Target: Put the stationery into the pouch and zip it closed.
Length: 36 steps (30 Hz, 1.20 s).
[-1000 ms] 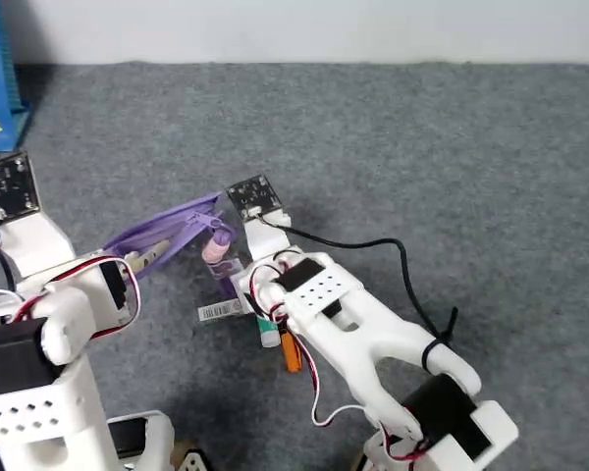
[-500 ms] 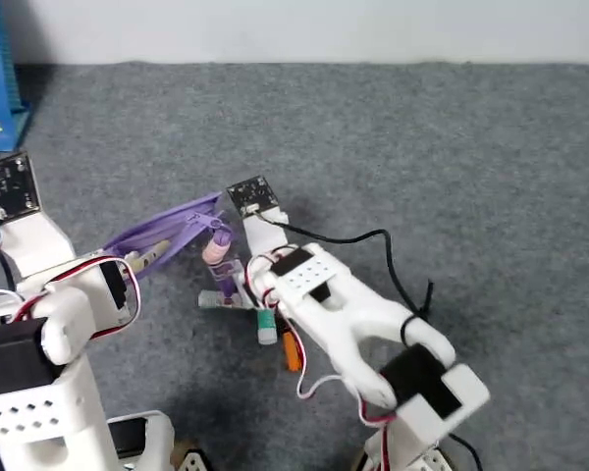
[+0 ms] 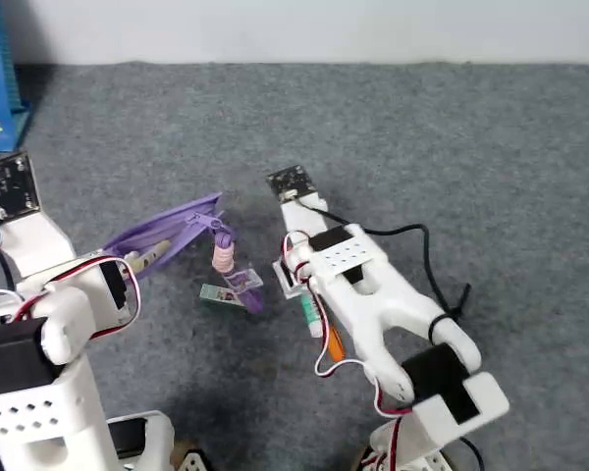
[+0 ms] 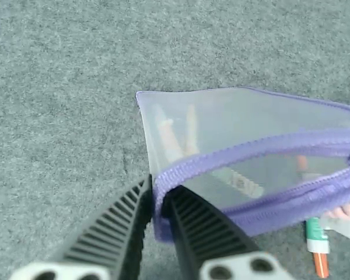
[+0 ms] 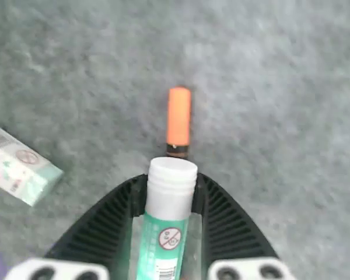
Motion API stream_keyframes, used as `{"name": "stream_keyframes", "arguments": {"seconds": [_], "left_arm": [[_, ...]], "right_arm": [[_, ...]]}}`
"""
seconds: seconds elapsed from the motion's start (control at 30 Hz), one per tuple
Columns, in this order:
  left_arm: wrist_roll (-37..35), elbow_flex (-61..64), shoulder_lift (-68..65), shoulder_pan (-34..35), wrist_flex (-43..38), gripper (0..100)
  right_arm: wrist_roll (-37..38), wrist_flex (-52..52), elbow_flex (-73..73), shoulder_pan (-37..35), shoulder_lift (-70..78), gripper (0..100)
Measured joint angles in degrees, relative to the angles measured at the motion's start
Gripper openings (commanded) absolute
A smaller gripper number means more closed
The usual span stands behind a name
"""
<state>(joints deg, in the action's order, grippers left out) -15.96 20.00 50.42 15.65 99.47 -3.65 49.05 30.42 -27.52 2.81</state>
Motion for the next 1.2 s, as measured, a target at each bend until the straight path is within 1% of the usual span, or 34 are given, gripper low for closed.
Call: {"name": "stream_keyframes", "arguments": {"seconds": [0.13,0.5,0.67,0.8,0.87,1.0,1.1,1.2], "left_arm": [[0.0,0.0,-0.1,0.0,0.0,1],[0.0,0.0,-0.1,0.0,0.0,1],[0.0,0.0,-0.1,0.0,0.0,1],[0.0,0.0,-0.1,-0.1,0.0,1],[0.0,0.0,-0.1,-1.5,0.0,1],[0.0,0.0,-0.1,-6.9,0.0,1],[0.0,0.0,-0.1,-9.1,0.0,1],[0.0,0.0,-0.1,-9.8,0.0,1]], "right_arm": [[0.0,4.4,0.0,1.1,-5.1,0.8],[0.0,16.4,0.0,1.4,-20.7,0.8],[0.0,21.4,0.0,1.3,-32.6,0.8],[0.0,22.0,0.0,1.3,-43.2,0.8],[0.0,22.0,0.0,1.3,-48.2,0.8],[0.0,22.2,0.0,-3.3,-57.0,0.8],[0.0,20.1,0.0,-6.5,-63.1,0.8],[0.0,16.2,0.0,-10.1,-69.2,0.8]]}}
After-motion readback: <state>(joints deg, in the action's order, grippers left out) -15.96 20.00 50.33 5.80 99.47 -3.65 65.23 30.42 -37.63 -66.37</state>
